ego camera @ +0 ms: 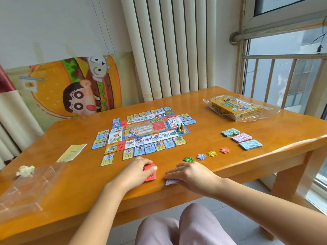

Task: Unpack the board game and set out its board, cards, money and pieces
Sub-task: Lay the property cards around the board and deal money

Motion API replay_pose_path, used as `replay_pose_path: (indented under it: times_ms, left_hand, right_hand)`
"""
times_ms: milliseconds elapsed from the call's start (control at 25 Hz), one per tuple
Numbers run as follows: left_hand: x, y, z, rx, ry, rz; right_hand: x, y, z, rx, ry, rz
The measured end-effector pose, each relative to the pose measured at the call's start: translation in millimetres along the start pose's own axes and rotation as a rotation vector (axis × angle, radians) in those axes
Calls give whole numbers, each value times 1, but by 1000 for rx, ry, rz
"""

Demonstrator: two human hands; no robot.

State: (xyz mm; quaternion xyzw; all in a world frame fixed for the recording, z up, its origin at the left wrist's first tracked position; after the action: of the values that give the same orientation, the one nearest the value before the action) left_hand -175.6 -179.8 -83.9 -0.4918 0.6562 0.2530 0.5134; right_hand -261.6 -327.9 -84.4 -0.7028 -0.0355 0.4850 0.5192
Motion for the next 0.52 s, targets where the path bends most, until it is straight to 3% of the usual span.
replay_pose_path:
  times_ms: [360, 520]
  left_hand:
    - [2, 15, 3, 12, -58, 300]
    - [11, 31, -10, 90, -174, 163]
  right_hand:
    - [8, -2, -11, 11, 73, 45]
    - [5, -8, -19, 68, 38, -37]
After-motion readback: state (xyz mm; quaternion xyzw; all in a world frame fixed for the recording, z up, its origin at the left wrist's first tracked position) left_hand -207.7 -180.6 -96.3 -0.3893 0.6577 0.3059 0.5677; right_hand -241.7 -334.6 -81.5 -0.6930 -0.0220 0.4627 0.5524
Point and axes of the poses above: each hand's wrist, its own y-axis away from the middle knuckle, its own x-axis out of the palm, z = x × y, the point moved 6 cm from there along -y, towards the middle knuckle, and after that the axes turned 12 degrees about -z, right-handed, at the moved point
